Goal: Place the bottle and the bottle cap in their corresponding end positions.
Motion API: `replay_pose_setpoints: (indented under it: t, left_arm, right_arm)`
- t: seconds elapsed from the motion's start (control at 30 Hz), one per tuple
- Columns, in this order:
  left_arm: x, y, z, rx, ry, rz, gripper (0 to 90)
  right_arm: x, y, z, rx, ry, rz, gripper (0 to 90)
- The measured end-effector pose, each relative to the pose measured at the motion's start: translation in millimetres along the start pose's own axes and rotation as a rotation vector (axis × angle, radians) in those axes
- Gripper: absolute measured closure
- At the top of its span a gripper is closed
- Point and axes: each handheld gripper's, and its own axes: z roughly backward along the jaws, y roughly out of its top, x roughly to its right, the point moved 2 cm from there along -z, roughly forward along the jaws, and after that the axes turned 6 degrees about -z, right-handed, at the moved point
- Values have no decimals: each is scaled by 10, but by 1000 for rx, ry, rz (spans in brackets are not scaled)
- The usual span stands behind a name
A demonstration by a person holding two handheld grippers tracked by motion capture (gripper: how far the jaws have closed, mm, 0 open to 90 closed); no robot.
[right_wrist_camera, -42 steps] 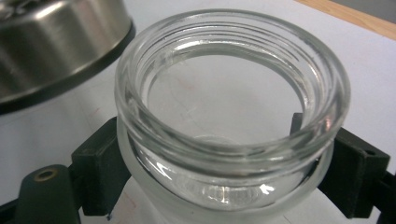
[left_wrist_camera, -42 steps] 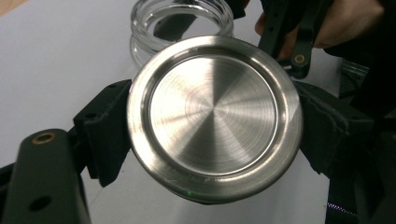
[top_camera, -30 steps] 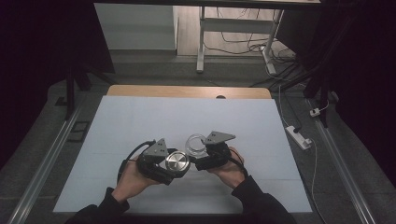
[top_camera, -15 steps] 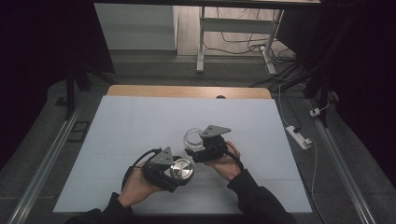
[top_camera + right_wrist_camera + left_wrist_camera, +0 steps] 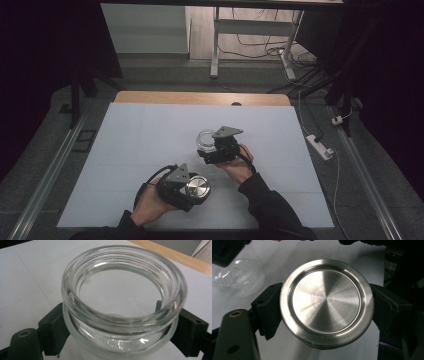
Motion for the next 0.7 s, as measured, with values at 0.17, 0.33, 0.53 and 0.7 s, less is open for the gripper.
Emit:
replay_pose_setpoints:
  t: [0.17,0.33,0.53,0.7]
  left_arm:
    - [16,-4,-23,10,-7,-6,191]
    - [11,-11,-48,8,-6,-8,191]
    - [-71,-34,-128,6,26,4,191]
    - [-166,-73,-237,-13,48,14,191]
  right_arm:
    - [61,24,-103,4,-18,-1,147]
    - [111,46,-201,3,-30,0,147]
    - [135,60,-320,-2,-34,4,147]
    - [128,75,-365,0,-34,10,147]
